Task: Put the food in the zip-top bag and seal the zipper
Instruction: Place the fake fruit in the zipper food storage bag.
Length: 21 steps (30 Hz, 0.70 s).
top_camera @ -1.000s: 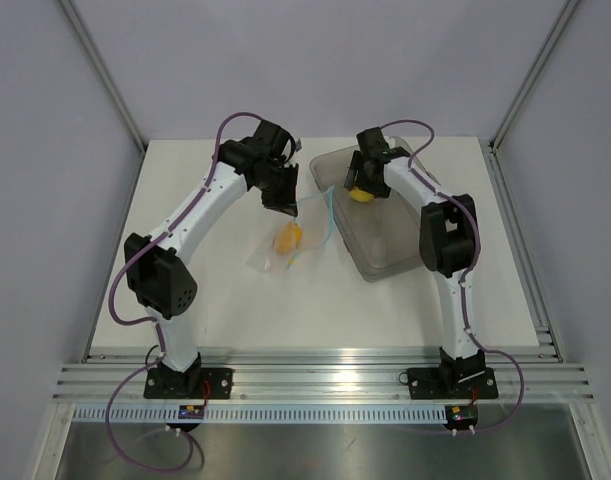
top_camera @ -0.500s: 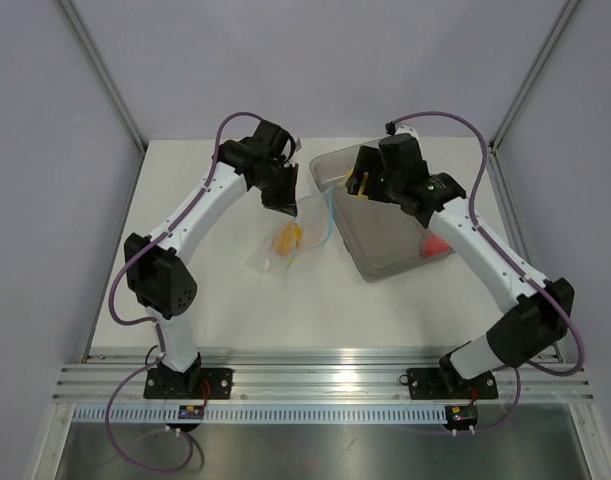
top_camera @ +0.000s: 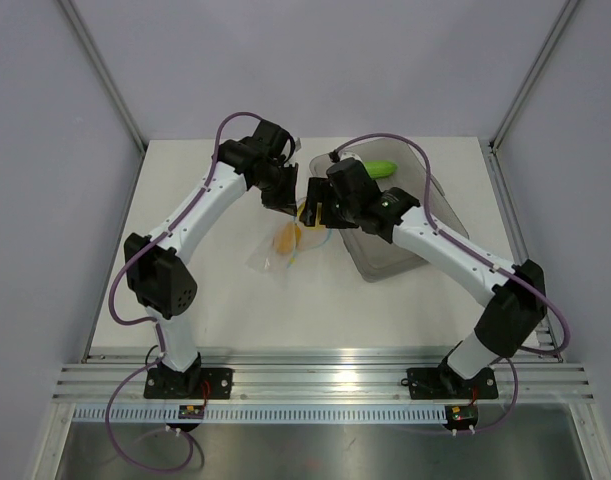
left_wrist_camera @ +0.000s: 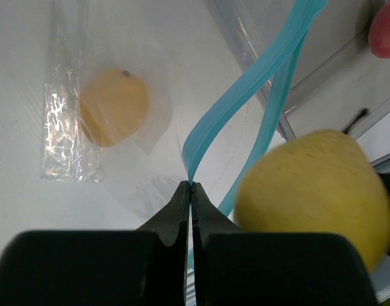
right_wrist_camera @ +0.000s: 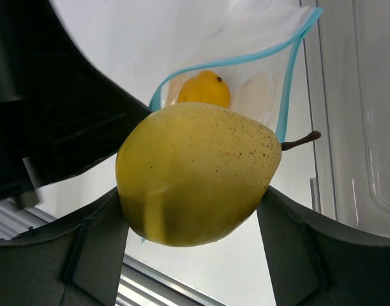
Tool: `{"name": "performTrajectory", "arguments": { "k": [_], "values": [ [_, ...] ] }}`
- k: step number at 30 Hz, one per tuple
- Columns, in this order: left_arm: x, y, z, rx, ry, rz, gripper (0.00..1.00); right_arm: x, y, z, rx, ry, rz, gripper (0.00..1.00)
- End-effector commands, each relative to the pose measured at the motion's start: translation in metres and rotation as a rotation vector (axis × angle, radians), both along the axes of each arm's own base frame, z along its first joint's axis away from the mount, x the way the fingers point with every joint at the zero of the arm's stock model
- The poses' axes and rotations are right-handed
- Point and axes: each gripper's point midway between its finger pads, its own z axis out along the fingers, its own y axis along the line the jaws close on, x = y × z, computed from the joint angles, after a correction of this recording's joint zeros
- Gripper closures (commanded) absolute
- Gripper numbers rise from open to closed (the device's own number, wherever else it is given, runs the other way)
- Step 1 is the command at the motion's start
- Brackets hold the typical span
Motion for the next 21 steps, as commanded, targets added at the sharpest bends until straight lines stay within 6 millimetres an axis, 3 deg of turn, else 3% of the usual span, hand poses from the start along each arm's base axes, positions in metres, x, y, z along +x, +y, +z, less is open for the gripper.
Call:
{"name": "performTrajectory", "arguments": {
  "k": [1, 3, 5, 7, 13, 15, 16, 17, 21],
  "values": [
    [0.006, -0.004, 0.015, -0.043, -0.051, -0.019, 1.00, 0.007, 0.015, -0.010, 0.029, 0.014, 0.013, 0.31],
    [0.006, -0.004, 0.018, -0.050, -0.055, -0.018, 1.00, 0.011, 0.019, -0.019, 0.012, 0.028, 0.014, 0.22],
    [0.005, -0.004, 0.019, -0.053, -0.056, -0.019, 1.00, 0.013, 0.019, -0.025, -0.012, 0.040, 0.009, 0.07],
    [0.006, -0.004, 0.020, -0.055, -0.056, -0.018, 1.00, 0.014, 0.018, -0.024, -0.011, 0.034, 0.006, 0.01],
    [0.007, -0.003, 0.019, -0.059, -0.053, -0.017, 1.00, 0.013, 0.004, -0.011, -0.024, -0.006, -0.031, 0.00],
    [0.009, -0.001, 0.017, -0.055, -0.051, -0.011, 1.00, 0.011, -0.005, 0.002, -0.015, -0.045, -0.052, 0.02],
    [0.011, 0.001, 0.017, -0.058, -0.052, -0.006, 1.00, 0.018, -0.035, 0.019, -0.066, -0.119, -0.157, 0.08],
    [0.010, 0.000, 0.017, -0.058, -0.052, -0.008, 1.00, 0.017, -0.036, 0.018, -0.069, -0.118, -0.158, 0.09],
    [0.011, 0.000, 0.019, -0.064, -0.053, -0.004, 1.00, 0.039, -0.087, 0.015, -0.051, -0.099, -0.288, 0.15]
  ]
}}
